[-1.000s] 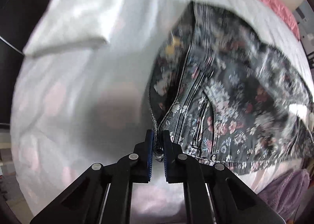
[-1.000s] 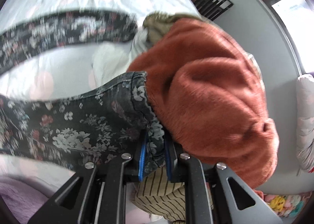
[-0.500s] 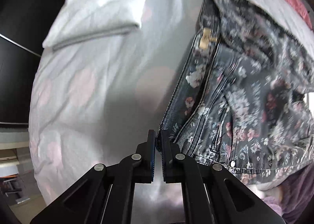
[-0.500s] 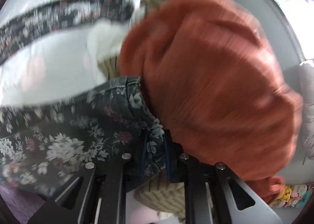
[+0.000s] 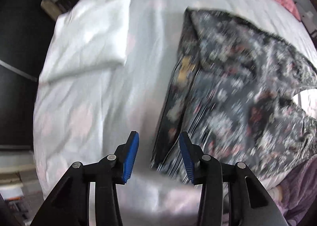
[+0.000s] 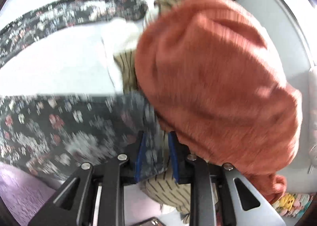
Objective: Fold clothes
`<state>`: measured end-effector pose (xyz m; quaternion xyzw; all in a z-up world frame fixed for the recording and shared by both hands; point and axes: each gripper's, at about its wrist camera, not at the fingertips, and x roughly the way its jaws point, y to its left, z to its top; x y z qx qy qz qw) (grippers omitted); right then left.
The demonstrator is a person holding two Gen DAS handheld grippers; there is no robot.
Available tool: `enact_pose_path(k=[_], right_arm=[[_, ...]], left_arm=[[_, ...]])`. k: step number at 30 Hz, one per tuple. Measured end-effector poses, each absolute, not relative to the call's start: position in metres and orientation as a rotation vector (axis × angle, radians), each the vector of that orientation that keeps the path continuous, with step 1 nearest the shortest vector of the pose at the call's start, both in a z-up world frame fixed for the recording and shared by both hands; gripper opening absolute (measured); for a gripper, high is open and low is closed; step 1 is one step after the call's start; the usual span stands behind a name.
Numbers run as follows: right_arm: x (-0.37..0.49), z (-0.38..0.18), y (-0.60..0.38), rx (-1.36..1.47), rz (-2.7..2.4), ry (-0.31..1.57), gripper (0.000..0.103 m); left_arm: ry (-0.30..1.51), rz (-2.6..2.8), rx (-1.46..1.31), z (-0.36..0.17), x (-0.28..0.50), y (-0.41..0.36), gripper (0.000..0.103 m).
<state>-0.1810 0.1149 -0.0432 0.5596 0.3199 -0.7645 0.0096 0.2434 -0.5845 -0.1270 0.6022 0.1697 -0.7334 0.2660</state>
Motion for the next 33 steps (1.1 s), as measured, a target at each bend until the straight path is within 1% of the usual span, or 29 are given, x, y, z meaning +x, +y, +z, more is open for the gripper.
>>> enact_pose_path(k=[5, 10, 12, 16, 22, 25, 28, 30, 31, 32, 33], right_arm=[[-0.198, -0.040, 0.080, 1.672, -2.434, 0.920, 0.024], [-0.224, -0.071, 0.049, 1.677, -2.390, 0.888, 0.025], [-0.237, -0.083, 0.037, 1.680, -2.387, 0.894, 0.025], [-0.258, -0.096, 0.014, 1.688, -2.394, 0.857, 0.025], [-0.287, -0.119, -0.013, 1.671, -2.391, 0.899, 0.025], [-0.302, -0.128, -0.018, 1.680, -2.380, 0.885, 0.025], [-0.323, -0.129, -0.015, 1.677, -2.405, 0.772, 0.025], [-0.340, -0.128, -0.011, 1.674, -2.443, 0.683, 0.025], [-0.349, -0.128, -0.008, 1.675, -2.465, 0.649, 0.027], [-0.359, -0.128, -0.005, 1.680, -2.485, 0.617, 0.033], [-0.369, -0.128, -0.002, 1.687, -2.503, 0.586, 0.037]], left_arm=[[0.346, -2.083, 1.566, -0.116, 0.183, -0.584, 0.045], [0.344, -2.156, 1.492, -0.113, 0.126, -0.600, 0.047], [0.345, -2.177, 1.463, -0.118, 0.103, -0.611, 0.052], [0.331, -2.184, 1.440, -0.141, 0.065, -0.632, 0.054], [0.311, -2.176, 1.435, -0.185, 0.018, -0.660, 0.054], [0.361, -2.191, 1.449, -0.203, 0.010, -0.668, 0.054], [0.332, -2.205, 1.454, -0.215, 0.006, -0.665, 0.056], [0.305, -2.219, 1.425, -0.219, 0.006, -0.663, 0.061], [0.328, -2.223, 1.411, -0.221, 0.007, -0.665, 0.062], [0.354, -2.224, 1.396, -0.222, 0.008, -0.668, 0.065], [0.376, -2.222, 1.376, -0.223, 0.008, -0.671, 0.069]])
